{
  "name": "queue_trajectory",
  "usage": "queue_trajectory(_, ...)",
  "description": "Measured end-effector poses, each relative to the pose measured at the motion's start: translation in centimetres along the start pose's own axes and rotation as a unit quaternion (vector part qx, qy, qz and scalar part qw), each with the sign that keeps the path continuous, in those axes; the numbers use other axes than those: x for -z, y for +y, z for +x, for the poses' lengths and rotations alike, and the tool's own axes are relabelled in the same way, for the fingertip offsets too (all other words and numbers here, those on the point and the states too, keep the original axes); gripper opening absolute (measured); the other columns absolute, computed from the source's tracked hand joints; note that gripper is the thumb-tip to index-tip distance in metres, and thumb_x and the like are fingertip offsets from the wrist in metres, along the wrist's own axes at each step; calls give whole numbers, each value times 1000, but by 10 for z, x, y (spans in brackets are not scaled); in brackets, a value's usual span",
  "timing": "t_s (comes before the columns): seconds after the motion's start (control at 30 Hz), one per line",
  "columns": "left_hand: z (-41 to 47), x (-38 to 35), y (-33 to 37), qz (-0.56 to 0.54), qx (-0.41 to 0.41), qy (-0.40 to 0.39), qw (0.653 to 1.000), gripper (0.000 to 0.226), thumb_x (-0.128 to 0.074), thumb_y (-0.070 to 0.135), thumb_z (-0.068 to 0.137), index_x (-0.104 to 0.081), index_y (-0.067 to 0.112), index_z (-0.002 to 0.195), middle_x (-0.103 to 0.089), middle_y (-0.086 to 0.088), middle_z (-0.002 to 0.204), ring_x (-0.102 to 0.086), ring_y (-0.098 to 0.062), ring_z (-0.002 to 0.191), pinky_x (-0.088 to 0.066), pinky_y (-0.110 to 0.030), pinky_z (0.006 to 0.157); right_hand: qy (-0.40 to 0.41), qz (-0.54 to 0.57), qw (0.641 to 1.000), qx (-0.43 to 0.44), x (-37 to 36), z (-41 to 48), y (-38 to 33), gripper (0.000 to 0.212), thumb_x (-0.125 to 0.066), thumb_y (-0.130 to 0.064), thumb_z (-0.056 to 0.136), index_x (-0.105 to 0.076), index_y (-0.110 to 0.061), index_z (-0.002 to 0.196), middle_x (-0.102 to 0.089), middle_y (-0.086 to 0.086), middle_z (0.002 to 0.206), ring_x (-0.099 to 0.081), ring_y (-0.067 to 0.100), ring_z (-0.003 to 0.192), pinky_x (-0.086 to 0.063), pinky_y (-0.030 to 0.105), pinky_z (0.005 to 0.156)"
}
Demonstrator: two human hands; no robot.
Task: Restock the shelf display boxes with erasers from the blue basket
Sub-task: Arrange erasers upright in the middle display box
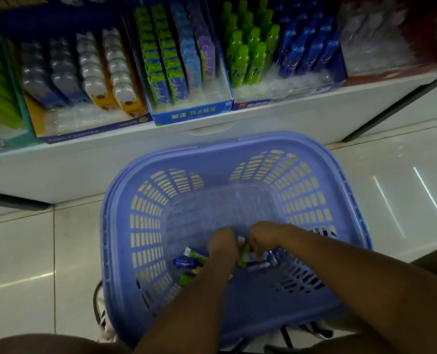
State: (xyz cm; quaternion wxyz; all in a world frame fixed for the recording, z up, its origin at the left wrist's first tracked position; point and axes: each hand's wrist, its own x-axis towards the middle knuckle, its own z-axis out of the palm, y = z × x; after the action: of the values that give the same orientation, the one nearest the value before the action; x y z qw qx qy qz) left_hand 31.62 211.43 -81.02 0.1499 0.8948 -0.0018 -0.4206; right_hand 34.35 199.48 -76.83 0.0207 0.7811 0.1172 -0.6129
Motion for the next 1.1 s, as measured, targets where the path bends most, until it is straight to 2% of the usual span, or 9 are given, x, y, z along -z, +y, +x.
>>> queue_trajectory(0.17, -4, -6, 12, -34, -9, 25, 999, 36, -58, 22, 92, -54, 6, 124, -56, -13, 129, -54, -30, 119, -42, -35, 97, 52, 174, 983, -4, 32, -34, 22, 28, -65, -19, 86, -65, 1, 106, -55, 5, 80, -50, 20, 77, -43, 30, 69)
queue_trajectory(0.3, -8, -1, 14, -69, -14, 19, 997, 36, -61, 18, 88, -57, 5, 121, -59, -15, 126, -56, -31, 118, -44, -34, 95, 96, 184, 978, 10, 60, -66, 38, 29, -64, -23, 89, -67, -2, 110, -69, 13, 95, -60, 16, 71, -48, 23, 63)
queue_trajectory(0.37, -10, 8, 12, -123, 4, 12, 992, 34, -67, 21, 81, -62, 3, 109, -65, -16, 113, -62, -30, 106, -49, -32, 81, 109, 190, 975, 43, 75, -88, 42, 21, -71, -24, 84, -72, -8, 98, -71, 2, 77, -62, 10, 64, -48, 17, 58)
queue_trajectory(0.47, -11, 38, 16, -295, 4, -1, 956, 22, -74, 22, 70, -62, 3, 70, -64, -8, 65, -62, -25, 75, -50, -34, 69, 166, 254, 945, 125, 97, -127, 34, 10, -77, -14, 77, -72, -15, 86, -70, -3, 72, -62, 10, 70, -48, 16, 63)
queue_trajectory(0.53, -15, 67, 22, -429, -9, -14, 903, 16, -69, 12, 74, -59, 9, 62, -56, 1, 46, -56, -22, 62, -54, -37, 70, 227, 302, 907, 186, 111, -153, 29, 16, -73, -8, 79, -72, -16, 93, -71, 10, 88, -60, 14, 80, -49, 25, 74)
queue_trajectory(0.6, -25, 101, 28, -509, -26, -23, 860, 16, -63, 8, 84, -60, 14, 69, -58, 2, 52, -56, -14, 55, -55, -26, 57, 292, 346, 858, 243, 125, -179, 23, 19, -69, -9, 83, -71, -20, 98, -72, 12, 100, -61, 12, 84, -52, 24, 80)
queue_trajectory(0.73, -60, 165, 28, -654, -90, -60, 749, 17, -52, 13, 94, -62, 7, 82, -64, -4, 63, -63, -8, 50, -57, -24, 51, 523, 450, 671, 270, 146, -209, 0, 21, -70, -1, 80, -65, -5, 100, -67, 6, 83, -62, 1, 65, -53, 13, 67)
queue_trajectory(0.8, -79, 189, 24, -679, -132, -61, 720, 24, -45, 17, 98, -63, 6, 87, -69, 0, 62, -64, -6, 52, -56, -21, 51, 615, 439, 607, 246, 152, -212, -11, 18, -74, -3, 78, -62, -6, 91, -65, 6, 82, -63, 6, 70, -52, 14, 68)
queue_trajectory(1.1, -116, 224, -2, -668, -158, 60, 725, 19, -55, 25, 95, -65, 10, 89, -72, -1, 69, -54, -2, 46, -44, -14, 44, 697, 264, 625, 232, 200, -197, -48, 16, -71, -9, 81, -69, -5, 97, -66, -1, 89, -62, 9, 80, -49, 7, 73)
